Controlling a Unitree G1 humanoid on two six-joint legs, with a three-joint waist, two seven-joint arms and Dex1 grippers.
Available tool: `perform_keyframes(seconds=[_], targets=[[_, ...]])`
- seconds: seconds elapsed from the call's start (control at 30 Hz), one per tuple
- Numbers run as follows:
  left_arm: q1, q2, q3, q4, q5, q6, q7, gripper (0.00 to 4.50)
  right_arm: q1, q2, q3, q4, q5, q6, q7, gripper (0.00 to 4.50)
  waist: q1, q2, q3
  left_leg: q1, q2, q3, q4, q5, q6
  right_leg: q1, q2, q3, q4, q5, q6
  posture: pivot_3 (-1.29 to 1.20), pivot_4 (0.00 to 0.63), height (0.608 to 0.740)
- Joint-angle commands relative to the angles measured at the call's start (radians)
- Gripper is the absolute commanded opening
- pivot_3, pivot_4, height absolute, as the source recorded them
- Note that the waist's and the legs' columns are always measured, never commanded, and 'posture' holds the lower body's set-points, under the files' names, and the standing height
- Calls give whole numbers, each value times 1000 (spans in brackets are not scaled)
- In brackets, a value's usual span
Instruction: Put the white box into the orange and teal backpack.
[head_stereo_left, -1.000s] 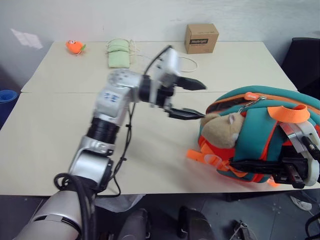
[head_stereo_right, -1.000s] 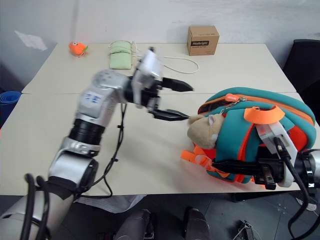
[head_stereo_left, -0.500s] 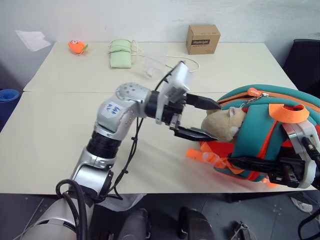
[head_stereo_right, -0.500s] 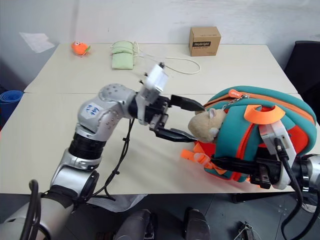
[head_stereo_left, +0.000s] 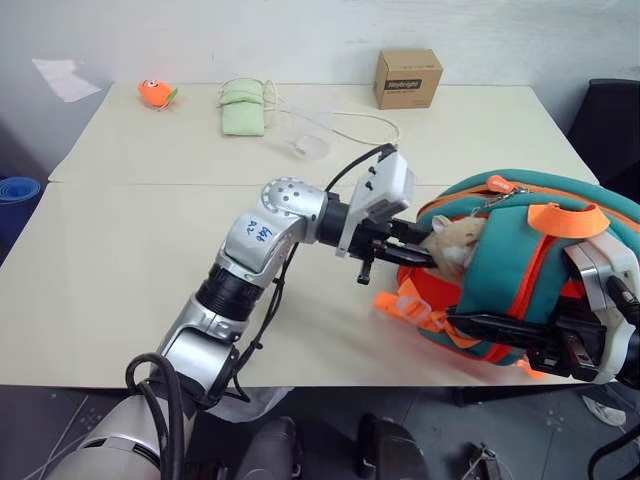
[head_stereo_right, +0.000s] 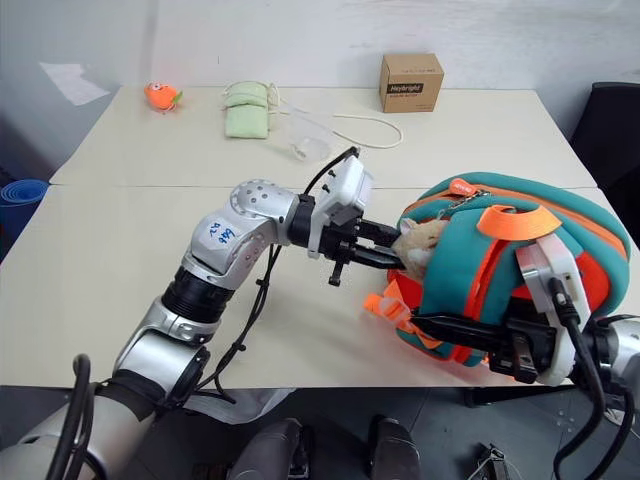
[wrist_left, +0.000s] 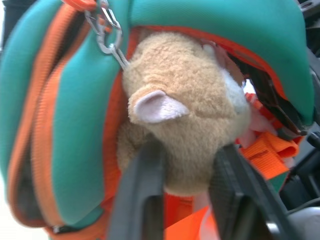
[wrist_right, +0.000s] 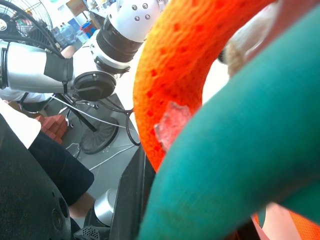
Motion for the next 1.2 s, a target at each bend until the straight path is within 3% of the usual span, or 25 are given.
perform_keyframes(seconds=[0.03,0.2,0.47,0.6,0.73,0.93,1.2], targets=[[-26,3,35,6,-5,-5,20,185,7,-5,-37,3,1,-28,10,0,0,0,0,0,0,0,0,0,0,0,0,0,0,0,0,0,150,740],[-77,193,112,69,-11,-58,-111,121,22,-14,-112,49,-4,-37,62,0,-12,1,0,0,1,2,0,0,0,-2,2,-1,1,0,0,0,150,740],[-168,364,109,304,92,-209,-205,119,81,22,-142,100,-120,-88,114,0,-4,1,0,0,2,3,0,-2,0,-2,7,-2,1,0,0,0,150,740],[-67,368,40,265,169,-318,-212,119,90,46,-129,120,-156,-119,122,0,-4,1,0,-1,2,3,-1,-2,-1,-2,6,-1,1,0,0,0,150,740],[1,289,-55,348,343,-537,-58,119,99,57,-101,146,-217,-145,135,0,2,1,0,-1,2,3,-1,-2,-1,-2,5,-1,1,0,0,0,150,740],[-67,221,15,432,296,-507,-14,119,101,47,-106,190,-260,-152,162,0,-1,0,1,-3,1,2,1,-2,1,-4,0,0,0,1,0,0,150,740],[12,281,-9,433,363,-593,-51,119,103,96,-66,210,-322,-188,146,0,-5,1,0,0,1,4,-2,-2,-1,-3,2,-2,1,1,0,0,150,740]])
